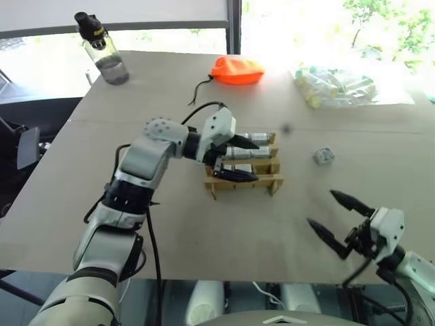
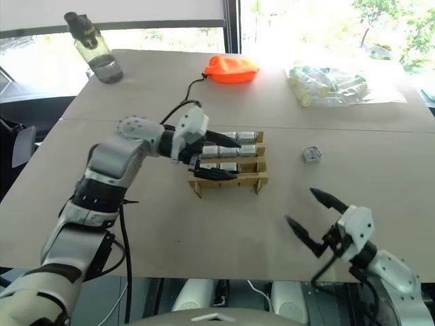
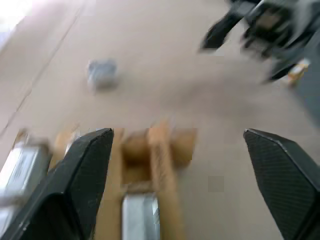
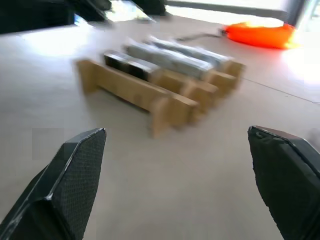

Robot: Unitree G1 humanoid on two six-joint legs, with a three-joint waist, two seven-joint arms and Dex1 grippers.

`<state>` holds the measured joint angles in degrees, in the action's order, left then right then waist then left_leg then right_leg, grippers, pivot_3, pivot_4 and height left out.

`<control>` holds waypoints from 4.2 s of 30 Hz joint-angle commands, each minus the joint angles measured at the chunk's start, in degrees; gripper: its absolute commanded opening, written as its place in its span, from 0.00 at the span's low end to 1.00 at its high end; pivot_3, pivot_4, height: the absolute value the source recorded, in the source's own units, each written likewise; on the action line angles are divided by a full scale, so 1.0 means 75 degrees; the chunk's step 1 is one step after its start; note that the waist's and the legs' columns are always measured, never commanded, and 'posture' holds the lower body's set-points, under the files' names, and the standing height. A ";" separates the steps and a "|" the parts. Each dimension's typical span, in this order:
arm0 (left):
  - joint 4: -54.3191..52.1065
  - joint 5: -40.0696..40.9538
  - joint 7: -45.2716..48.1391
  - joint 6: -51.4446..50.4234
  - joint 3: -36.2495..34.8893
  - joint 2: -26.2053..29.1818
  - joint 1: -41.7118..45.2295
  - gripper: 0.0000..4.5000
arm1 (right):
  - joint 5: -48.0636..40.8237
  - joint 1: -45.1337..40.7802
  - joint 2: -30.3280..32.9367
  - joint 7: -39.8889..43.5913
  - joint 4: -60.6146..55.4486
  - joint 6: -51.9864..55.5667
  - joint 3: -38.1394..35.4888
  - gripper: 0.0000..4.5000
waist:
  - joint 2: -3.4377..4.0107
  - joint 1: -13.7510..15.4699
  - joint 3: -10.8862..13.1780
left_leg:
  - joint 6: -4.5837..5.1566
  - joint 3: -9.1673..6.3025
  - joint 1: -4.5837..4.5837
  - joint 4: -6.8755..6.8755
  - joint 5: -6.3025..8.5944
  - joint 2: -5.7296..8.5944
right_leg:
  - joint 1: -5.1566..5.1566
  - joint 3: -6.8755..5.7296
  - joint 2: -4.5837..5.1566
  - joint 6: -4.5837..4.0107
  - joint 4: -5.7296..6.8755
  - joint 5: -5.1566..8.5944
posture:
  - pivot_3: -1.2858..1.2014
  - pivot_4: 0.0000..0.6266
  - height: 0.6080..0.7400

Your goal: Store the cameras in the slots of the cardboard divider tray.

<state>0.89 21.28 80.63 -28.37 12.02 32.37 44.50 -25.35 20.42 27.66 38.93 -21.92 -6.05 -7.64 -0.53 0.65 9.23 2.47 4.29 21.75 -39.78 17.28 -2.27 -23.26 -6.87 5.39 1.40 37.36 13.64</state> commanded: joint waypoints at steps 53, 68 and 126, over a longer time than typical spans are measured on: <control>0.0056 0.0566 -0.2046 -0.0521 -0.0077 -0.0362 0.0193 1.00 | 0.7608 -0.6938 0.2609 -0.2128 0.3516 -0.5374 0.2833 0.42 | 0.0003 -0.0003 0.0007 | 0.0000 0.0022 0.0038 -0.0025 0.0001 0.0009 | -0.0039 0.0006 0.0008 0.0002 0.0014 0.0002 | 0.52 0.24 0.89; 0.0384 -0.0245 -0.1733 -0.0250 0.0389 -0.0602 0.0513 1.00 | 0.8851 -0.7612 0.2238 -0.2661 0.3960 -0.6352 0.3239 0.42 | 0.0003 0.0002 0.0007 | 0.0000 0.0024 0.0035 -0.0027 0.0001 0.0007 | -0.0038 0.0007 0.0009 0.0002 0.0019 0.0002 | 0.52 0.24 0.89; 0.1174 -0.1081 -0.1302 0.0832 0.0737 -0.1012 0.0696 0.17 | -0.1292 0.0366 -0.0061 0.1147 -0.0795 0.0763 0.0342 0.96 | 0.0000 0.0041 0.0007 | 0.0023 -0.0013 0.0031 -0.0038 0.0014 0.0010 | -0.0015 -0.0014 0.0008 0.0003 0.0021 0.0002 | 0.52 0.24 0.89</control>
<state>10.04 13.43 70.17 -23.68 17.85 25.01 48.33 -36.08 22.34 27.88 47.15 -26.67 2.16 -4.20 -0.53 0.96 9.28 2.64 4.19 22.01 -40.07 17.39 -2.20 -23.39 -6.98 5.45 1.42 37.50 13.66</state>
